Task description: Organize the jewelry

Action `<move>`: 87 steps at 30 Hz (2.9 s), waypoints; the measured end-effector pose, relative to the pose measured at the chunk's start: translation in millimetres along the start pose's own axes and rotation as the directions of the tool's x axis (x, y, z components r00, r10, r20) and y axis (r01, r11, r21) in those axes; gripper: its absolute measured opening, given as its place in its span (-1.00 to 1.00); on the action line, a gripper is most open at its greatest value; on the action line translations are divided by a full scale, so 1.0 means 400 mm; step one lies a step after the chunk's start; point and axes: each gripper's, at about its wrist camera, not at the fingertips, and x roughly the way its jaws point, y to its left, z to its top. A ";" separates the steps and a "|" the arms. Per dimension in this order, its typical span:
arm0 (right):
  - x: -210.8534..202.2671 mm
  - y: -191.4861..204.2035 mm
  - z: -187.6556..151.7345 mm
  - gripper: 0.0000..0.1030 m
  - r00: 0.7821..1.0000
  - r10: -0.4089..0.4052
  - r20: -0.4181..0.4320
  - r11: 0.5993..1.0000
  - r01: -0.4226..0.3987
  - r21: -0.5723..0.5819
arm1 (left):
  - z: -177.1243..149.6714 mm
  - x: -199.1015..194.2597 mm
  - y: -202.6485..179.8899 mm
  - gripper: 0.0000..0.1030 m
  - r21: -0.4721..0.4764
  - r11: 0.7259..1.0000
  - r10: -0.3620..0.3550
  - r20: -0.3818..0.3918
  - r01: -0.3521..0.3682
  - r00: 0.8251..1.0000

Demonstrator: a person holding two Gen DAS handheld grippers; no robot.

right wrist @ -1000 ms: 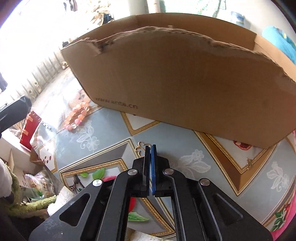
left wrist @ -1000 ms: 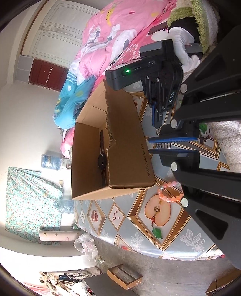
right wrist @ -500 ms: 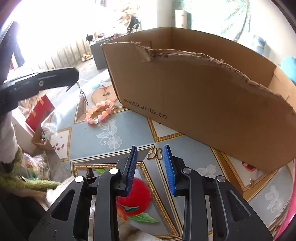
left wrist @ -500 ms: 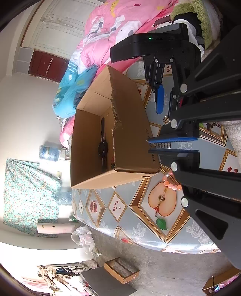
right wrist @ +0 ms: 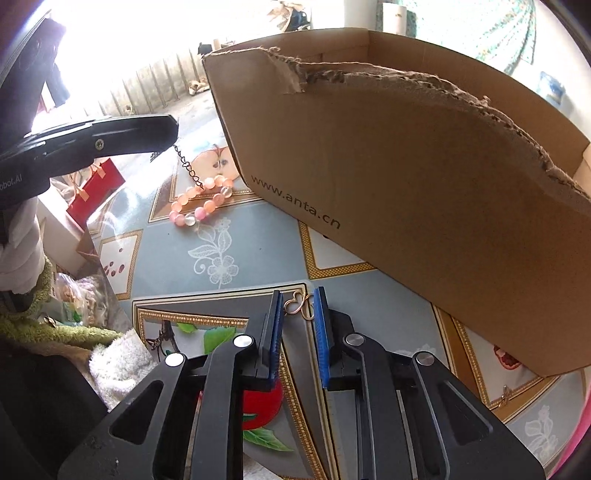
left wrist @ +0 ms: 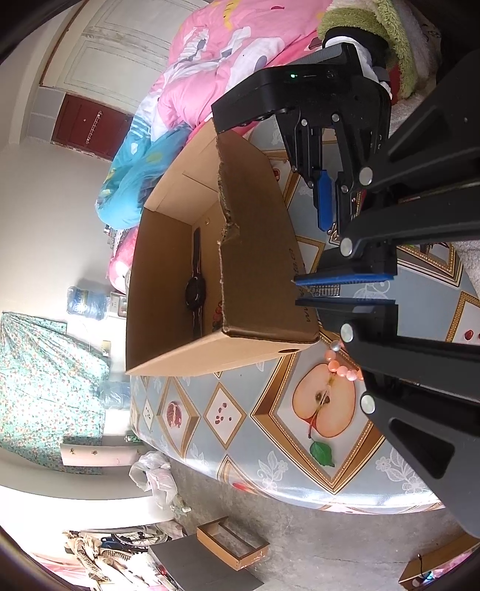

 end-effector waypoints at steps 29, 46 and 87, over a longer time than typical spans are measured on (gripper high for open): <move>-0.468 -0.208 0.091 -0.72 0.906 0.145 0.397 0.947 -0.243 0.209 | 0.284 -0.085 -0.097 -0.89 0.104 0.968 -0.240 0.125 0.228 0.963; -0.022 -0.422 0.364 -0.72 0.957 0.179 -0.227 0.928 -0.087 0.363 | 0.373 0.373 -0.040 -0.89 -0.158 0.966 -0.253 -0.390 0.207 0.885; -0.508 -0.267 -0.100 -0.10 0.908 -0.002 0.419 0.896 -0.184 0.404 | 0.195 -0.146 0.098 0.14 -0.172 0.980 0.137 0.205 -0.102 0.969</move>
